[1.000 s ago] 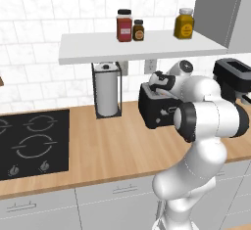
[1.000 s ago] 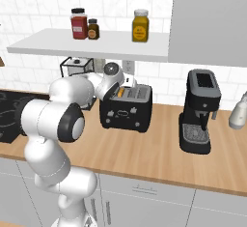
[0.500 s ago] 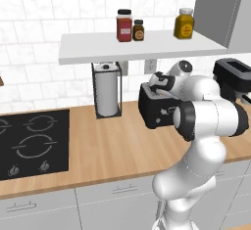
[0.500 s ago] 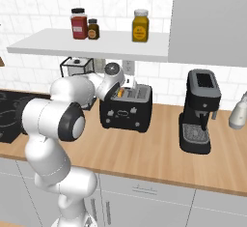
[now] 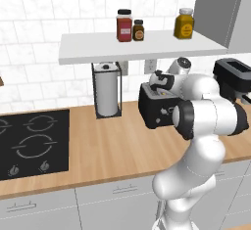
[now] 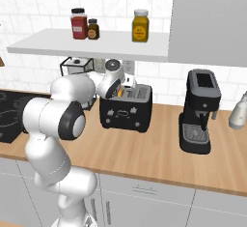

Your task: Start the toaster. Once the lever pops up, take the bread to the plate on the dining counter.

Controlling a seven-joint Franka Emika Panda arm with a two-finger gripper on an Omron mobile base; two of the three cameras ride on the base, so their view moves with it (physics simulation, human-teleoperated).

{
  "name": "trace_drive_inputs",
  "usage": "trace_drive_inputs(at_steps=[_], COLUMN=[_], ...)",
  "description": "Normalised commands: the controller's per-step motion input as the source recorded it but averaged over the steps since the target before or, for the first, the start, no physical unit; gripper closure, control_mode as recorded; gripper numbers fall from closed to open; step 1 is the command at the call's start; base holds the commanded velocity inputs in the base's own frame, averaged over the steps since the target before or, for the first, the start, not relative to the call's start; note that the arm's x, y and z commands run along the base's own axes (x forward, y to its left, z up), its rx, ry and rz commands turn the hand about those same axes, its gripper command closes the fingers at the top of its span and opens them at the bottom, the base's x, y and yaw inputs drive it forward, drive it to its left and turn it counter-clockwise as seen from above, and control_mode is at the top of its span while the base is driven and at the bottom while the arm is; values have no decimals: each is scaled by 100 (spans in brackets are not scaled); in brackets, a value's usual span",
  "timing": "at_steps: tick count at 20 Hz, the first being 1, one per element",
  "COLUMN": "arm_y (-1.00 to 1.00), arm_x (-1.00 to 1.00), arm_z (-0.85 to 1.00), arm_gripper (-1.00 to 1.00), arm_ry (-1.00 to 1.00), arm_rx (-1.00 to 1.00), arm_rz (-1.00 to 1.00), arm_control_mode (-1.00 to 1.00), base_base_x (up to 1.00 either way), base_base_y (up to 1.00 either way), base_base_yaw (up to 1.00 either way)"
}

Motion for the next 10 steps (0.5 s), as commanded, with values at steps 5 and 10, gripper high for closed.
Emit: trace_drive_inputs(at_steps=[5, 10], arm_y=[1, 0], arm_x=[0, 1], arm_z=[-8, -9], arm_gripper=[-100, -100], arm_ry=[0, 0], arm_rx=[0, 0], arm_rz=[0, 0], arm_control_mode=[-100, -100], base_base_x=[0, 0], base_base_y=[0, 0], base_base_yaw=[0, 0])
